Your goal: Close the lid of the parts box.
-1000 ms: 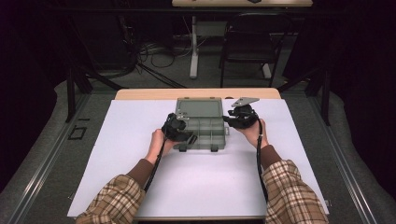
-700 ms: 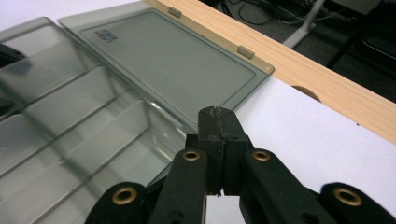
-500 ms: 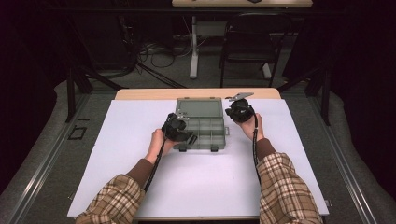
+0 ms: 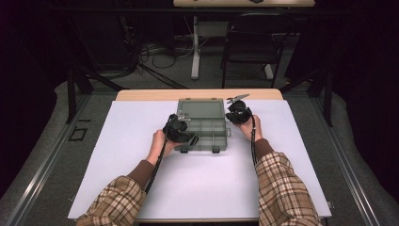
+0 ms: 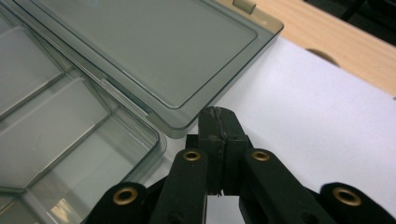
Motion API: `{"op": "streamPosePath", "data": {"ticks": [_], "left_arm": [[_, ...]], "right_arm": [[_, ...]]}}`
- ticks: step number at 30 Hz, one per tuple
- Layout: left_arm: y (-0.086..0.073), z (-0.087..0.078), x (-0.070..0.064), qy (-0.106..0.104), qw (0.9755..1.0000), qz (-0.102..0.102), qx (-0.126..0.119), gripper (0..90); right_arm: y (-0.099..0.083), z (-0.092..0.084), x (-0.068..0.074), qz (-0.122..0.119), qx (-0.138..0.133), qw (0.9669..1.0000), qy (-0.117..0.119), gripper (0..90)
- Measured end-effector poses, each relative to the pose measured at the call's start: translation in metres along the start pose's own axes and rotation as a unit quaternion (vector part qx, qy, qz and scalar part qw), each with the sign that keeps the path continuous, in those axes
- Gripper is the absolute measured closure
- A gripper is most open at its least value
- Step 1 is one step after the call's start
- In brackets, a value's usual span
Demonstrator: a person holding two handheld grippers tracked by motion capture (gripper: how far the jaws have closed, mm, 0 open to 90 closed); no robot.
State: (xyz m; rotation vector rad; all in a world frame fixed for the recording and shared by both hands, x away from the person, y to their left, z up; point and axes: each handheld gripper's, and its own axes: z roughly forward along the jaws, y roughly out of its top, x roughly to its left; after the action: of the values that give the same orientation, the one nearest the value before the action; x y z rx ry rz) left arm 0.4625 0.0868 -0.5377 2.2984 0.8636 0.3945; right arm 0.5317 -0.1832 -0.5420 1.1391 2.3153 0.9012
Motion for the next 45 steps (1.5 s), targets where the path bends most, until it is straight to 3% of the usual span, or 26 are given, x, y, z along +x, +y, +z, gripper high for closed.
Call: {"op": "streamPosePath", "data": {"ticks": [11,25,34,45], "left_arm": [[0.000,0.000,0.000,0.001,1.0000,0.003,-0.001,55.1],[0.000,0.001,0.001,-0.003,1.0000,0.008,-0.001,55.4],[0.000,0.001,0.001,-0.005,0.9999,0.009,-0.002,55.3],[-0.001,0.002,0.002,-0.006,1.0000,0.007,-0.002,55.2]], "right_arm": [[-0.005,0.011,-0.002,0.002,0.019,0.9998,0.008,90.0],[-0.003,0.015,-0.006,0.013,0.017,0.9997,0.014,90.0],[0.000,0.019,-0.007,0.012,0.012,0.9998,0.011,90.0],[0.000,0.023,-0.006,0.028,-0.009,0.9996,-0.002,90.0]]}}
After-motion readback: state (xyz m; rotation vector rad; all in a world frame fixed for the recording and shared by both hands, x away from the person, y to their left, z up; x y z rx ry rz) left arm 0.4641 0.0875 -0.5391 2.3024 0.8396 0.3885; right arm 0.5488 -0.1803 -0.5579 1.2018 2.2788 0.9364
